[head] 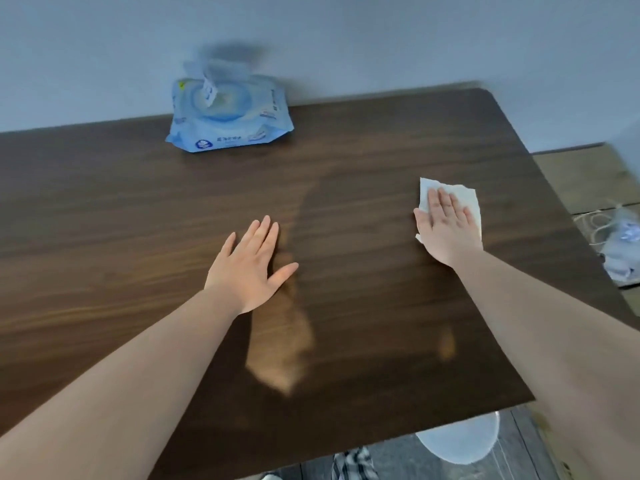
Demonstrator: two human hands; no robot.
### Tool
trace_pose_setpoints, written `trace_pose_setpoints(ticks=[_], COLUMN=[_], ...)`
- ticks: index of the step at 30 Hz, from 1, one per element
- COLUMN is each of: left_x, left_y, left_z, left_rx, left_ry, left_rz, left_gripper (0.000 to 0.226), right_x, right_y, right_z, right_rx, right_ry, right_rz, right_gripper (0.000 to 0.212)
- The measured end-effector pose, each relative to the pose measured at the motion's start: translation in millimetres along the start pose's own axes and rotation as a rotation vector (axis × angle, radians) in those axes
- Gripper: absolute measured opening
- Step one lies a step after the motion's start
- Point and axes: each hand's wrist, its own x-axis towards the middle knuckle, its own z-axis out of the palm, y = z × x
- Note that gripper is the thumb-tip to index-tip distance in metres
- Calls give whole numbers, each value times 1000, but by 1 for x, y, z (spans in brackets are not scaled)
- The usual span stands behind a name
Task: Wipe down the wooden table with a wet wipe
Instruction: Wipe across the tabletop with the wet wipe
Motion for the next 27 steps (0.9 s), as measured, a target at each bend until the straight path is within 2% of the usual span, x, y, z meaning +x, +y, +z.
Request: trace_pose_setpoints(ticks=[6, 13, 17, 20, 23, 27], left_x=[19, 19, 16, 8, -10, -48], left_y=[38, 39, 39, 35, 21, -24], left_z=[12, 14, 15, 16, 17, 22], left_rx=[62, 58, 8, -23, -67, -84], left_ry=[-74, -69, -49, -43, -14, -2], left_rz=[-24, -32, -34, -10, 10, -90], left_gripper=[99, 102, 98, 90, 86, 83], right_x=[4, 1, -16, -31, -44, -57], right_y=[78, 87, 65, 36, -9, -90], right_z=[-9, -9, -1, 7, 14, 32], right_rx=[12, 7, -11, -39, -28, -56], right_ry=[43, 30, 15, 9, 2, -15], right_rz=[132, 165, 164, 89, 7, -163], right_gripper=[62, 62, 62, 62, 62, 62])
